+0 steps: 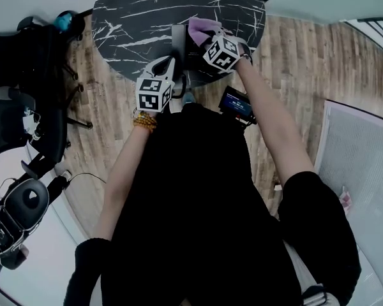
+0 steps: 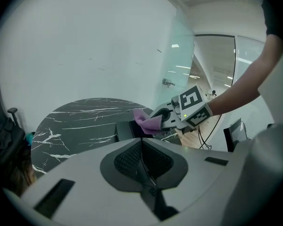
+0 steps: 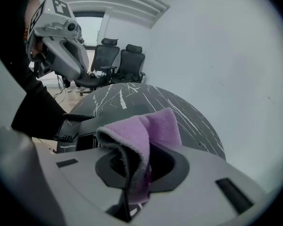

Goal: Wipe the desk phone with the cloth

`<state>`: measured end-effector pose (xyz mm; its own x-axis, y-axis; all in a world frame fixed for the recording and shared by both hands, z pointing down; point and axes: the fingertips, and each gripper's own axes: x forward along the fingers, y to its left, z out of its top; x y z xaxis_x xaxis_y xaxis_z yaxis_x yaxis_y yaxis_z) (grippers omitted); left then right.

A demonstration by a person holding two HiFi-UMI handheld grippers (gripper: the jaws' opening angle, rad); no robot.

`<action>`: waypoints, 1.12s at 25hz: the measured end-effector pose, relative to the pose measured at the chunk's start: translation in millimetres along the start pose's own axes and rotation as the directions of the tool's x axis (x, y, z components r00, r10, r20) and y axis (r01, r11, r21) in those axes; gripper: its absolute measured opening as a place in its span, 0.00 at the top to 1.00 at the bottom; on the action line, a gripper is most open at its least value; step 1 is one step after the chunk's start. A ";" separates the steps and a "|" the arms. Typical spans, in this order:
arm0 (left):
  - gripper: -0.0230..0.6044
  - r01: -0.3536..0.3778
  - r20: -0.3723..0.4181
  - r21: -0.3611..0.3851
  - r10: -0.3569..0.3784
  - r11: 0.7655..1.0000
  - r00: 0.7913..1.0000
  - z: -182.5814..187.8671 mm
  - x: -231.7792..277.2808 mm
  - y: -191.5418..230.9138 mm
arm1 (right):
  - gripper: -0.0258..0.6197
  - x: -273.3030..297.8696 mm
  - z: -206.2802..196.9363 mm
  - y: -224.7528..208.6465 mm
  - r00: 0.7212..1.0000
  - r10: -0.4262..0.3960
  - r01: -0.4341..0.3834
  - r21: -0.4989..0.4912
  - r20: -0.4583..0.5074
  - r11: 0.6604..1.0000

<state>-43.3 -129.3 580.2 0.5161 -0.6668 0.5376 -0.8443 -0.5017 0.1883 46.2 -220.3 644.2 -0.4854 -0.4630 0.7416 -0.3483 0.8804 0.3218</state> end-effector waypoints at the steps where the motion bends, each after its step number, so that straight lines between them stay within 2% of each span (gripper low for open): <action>1: 0.93 0.001 0.000 0.000 -0.001 1.000 1.000 0.2 0.0 -0.1 | 0.87 0.1 -0.8 2.1 1.000 0.009 -0.009 0.011 0.002 1.000; 5: 0.93 0.003 0.002 -0.003 -0.003 1.000 1.000 -0.2 -0.5 -0.3 | 0.87 -0.4 -5.8 16.2 0.999 0.053 -0.053 0.008 -0.005 0.999; 11: 0.93 0.007 0.002 -0.005 -0.007 1.000 1.000 -2.3 -0.7 -2.3 | 0.87 -0.1 -10.8 33.6 0.993 0.114 -0.113 0.074 -0.004 0.991; 28: 0.93 0.030 -0.016 0.007 -0.030 1.000 0.999 -11.5 -2.7 -9.1 | 0.87 0.7 -17.6 65.3 0.985 0.167 -0.161 0.104 -0.046 0.981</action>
<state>-38.7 -116.6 586.5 0.5385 -0.6429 0.5447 -0.8276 -0.5251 0.1984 37.2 -161.3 676.1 -0.4994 -0.3046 0.8110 -0.3469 0.9281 0.1349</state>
